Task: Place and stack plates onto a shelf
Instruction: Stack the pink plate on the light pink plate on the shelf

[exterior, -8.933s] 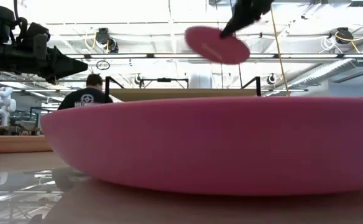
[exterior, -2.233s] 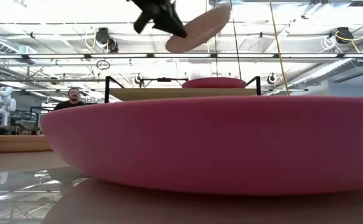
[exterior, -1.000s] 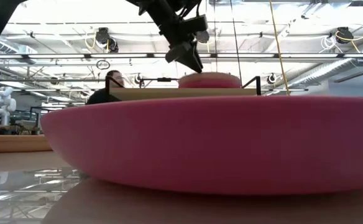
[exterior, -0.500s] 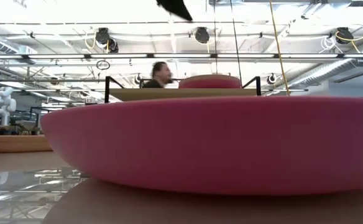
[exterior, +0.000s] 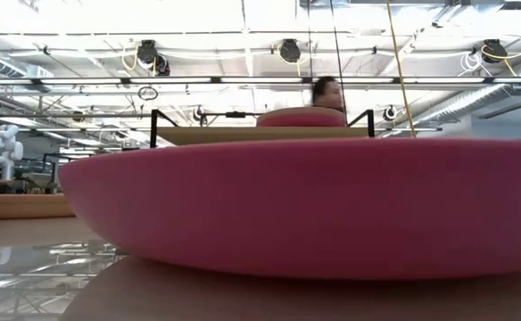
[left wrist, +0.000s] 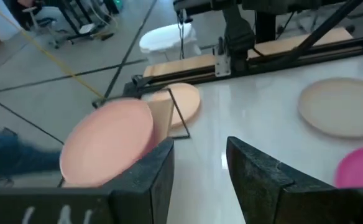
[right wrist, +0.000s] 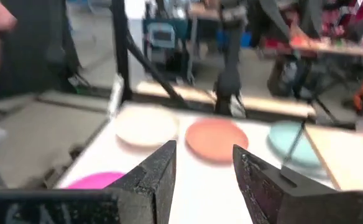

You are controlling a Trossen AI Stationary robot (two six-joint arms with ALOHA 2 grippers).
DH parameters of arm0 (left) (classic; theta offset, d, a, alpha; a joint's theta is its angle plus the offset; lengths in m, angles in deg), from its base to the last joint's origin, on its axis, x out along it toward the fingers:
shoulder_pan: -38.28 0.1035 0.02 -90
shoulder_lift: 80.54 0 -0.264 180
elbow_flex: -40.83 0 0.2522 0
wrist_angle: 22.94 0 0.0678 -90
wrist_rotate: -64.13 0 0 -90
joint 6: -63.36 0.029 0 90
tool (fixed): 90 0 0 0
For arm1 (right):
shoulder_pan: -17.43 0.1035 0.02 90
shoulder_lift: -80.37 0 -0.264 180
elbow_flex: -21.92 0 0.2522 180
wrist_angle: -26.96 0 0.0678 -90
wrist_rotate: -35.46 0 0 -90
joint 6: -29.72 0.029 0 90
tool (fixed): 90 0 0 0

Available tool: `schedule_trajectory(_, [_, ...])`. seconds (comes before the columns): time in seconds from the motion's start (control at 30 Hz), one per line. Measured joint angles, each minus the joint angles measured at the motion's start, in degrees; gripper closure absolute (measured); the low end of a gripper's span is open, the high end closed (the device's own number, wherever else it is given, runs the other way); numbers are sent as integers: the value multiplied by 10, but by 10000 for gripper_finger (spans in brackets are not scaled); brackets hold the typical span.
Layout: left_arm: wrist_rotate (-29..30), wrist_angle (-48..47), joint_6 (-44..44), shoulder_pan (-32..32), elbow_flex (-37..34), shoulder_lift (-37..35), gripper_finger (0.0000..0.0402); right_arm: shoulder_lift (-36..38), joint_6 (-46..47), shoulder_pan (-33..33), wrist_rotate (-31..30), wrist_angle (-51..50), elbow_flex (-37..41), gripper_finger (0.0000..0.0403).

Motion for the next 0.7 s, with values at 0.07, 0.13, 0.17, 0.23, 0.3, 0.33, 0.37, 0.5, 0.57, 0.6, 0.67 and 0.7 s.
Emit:
schedule_trajectory(0.07, [15,43,-18,-12,-68,-45,249,-30,0,0,-4,-8,0,263])
schedule_trajectory(0.13, [19,97,-42,-21,-133,-93,250,-64,0,0,-4,-17,0,263])
schedule_trajectory(0.17, [21,126,-56,-26,-164,-116,250,-79,0,0,-3,-18,0,263])
schedule_trajectory(0.23, [24,186,-84,-39,-225,-156,250,-106,1,0,-2,-16,0,263])
schedule_trajectory(0.3, [34,239,-104,-52,-286,-184,250,-133,12,0,0,-19,0,263])
schedule_trajectory(0.33, [38,266,-109,-59,-313,-195,250,-146,19,0,0,-26,0,263])
schedule_trajectory(0.37, [44,291,-113,-64,-338,-203,250,-158,28,0,1,-33,0,263])
schedule_trajectory(0.5, [47,379,-125,-77,-412,-216,250,-199,97,0,15,-35,0,263])
schedule_trajectory(0.57, [47,409,-125,-80,-442,-214,250,-224,161,-1,16,-37,0,263])
schedule_trajectory(0.6, [47,426,-125,-81,-452,-212,250,-238,186,-2,17,-38,0,263])
schedule_trajectory(0.67, [47,459,-129,-81,-470,-209,250,-265,208,-1,39,-37,0,263])
schedule_trajectory(0.7, [47,466,-132,-81,-478,-209,250,-282,212,1,54,-35,0,263])
